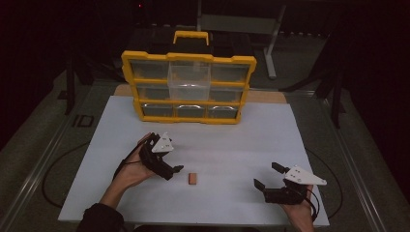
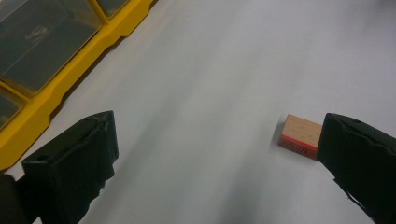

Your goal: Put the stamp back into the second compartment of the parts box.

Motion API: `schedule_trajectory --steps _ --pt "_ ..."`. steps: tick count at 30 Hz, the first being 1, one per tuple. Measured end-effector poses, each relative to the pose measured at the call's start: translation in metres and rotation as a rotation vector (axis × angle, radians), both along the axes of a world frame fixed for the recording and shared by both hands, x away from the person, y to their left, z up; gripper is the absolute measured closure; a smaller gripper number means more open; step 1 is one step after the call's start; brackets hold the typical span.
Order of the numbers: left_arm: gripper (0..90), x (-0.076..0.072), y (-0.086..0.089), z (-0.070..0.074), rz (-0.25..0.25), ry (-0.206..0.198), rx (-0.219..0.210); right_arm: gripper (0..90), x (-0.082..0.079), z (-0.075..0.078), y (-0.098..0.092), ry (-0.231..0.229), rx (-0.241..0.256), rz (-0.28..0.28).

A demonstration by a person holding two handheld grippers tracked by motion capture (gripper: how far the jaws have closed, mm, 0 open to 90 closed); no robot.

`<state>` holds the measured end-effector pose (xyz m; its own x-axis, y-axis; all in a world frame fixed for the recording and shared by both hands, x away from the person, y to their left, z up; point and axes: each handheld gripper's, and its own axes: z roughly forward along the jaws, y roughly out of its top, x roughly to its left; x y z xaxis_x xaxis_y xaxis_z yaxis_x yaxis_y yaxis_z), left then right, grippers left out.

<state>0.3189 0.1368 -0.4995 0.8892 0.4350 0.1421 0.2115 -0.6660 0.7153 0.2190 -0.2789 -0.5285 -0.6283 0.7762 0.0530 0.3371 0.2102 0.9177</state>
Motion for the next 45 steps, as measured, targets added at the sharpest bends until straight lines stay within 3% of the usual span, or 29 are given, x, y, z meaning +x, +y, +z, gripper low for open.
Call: schedule_trajectory --steps 20,29,35,45 --pt "0.1 -0.002 -0.015 -0.009 -0.046 0.045 0.012 7.2 0.000 0.000 0.000 0.000 0.004 0.003" --pt "0.1 -0.003 -0.022 -0.015 -0.071 0.088 0.040 7.2 0.000 0.000 0.000 0.002 0.004 0.003" --pt "0.1 -0.006 -0.028 -0.017 -0.073 0.087 0.067 7.2 0.000 0.000 0.000 0.004 0.001 0.000" --pt "2.6 -0.010 -0.041 -0.027 -0.139 0.137 0.127 7.2 0.001 -0.001 0.000 0.010 0.000 -0.006"
